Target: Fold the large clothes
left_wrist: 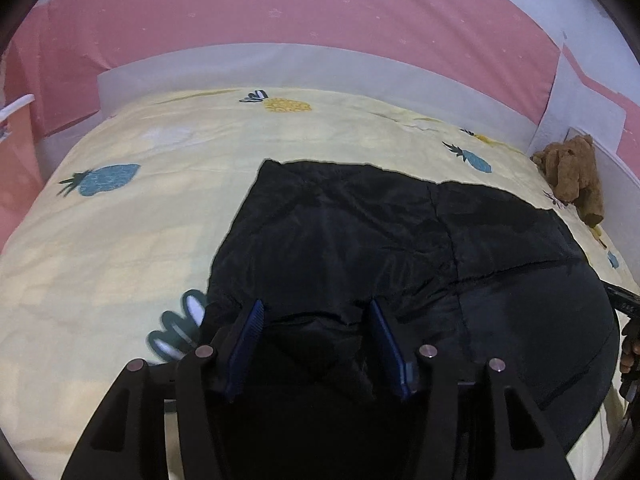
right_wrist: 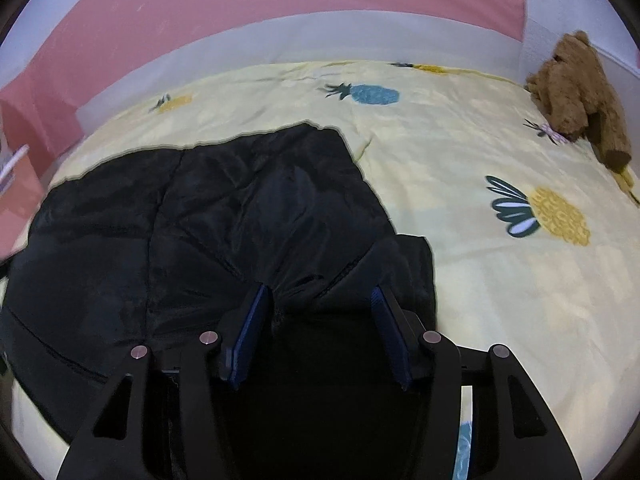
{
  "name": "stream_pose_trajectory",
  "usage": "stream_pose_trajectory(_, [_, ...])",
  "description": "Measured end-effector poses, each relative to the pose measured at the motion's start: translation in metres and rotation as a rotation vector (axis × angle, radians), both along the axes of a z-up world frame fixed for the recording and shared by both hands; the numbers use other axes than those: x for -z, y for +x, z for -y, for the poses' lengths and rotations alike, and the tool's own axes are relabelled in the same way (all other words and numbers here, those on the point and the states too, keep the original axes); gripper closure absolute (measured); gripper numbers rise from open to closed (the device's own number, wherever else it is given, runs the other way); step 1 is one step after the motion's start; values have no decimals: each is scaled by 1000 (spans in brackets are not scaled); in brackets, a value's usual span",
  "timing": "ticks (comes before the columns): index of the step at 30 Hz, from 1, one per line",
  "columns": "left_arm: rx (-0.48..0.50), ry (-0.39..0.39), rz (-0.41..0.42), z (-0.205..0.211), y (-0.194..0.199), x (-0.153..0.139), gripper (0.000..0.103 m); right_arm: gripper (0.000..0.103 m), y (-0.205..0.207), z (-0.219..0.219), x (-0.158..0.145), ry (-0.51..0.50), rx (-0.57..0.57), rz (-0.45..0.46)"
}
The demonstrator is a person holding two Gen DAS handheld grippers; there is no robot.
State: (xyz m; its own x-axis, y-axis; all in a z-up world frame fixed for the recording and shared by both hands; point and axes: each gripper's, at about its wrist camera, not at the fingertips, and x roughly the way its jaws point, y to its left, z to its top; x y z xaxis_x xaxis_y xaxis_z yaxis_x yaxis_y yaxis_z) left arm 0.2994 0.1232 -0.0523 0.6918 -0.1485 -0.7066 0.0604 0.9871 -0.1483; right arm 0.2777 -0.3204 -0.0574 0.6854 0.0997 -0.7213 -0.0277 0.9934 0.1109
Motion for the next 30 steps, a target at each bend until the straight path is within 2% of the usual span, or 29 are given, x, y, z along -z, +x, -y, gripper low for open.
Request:
stream_pose_trajectory(3, [-9,-46,39,-9,-22,-21,49,48,-21,7,-20,3,-5,55])
stream_pose_trajectory(5, [-40,-48,58,-20,-35,-27,49,44,-30,11,-21,3,-3,55])
stream_pose_trajectory(9, [-99,-18,-9,-35,-34,-9,49,43,-31,13,-3,-17,15,14])
stream_pose_trajectory(10, [-107,-36,-17,-38,-34,-5,49,43,-31,15,0,-1,17,8])
stream_pose_trajectory(13, [-119,-60,-15,-42,-35,-1,49,42,-31,18,2,4,18,4])
stream_pose_trajectory(19, [-118,-23,-14,-37,-23,-4,54,42,-27,13,-4,-35,17,8])
stream_pose_trajectory(24, [-113,-110,-88,-40,-3,20,54,32,-16,23,16,7,45,-50])
stream_pose_trajectory(26, [-117,-138,-93,-43,0,21,54,32,-13,26,20,25,55,-58])
stream_pose_trajectory(30, [-107,-146,-99,-45,1,17,54,32,-9,28,21,40,57,-76])
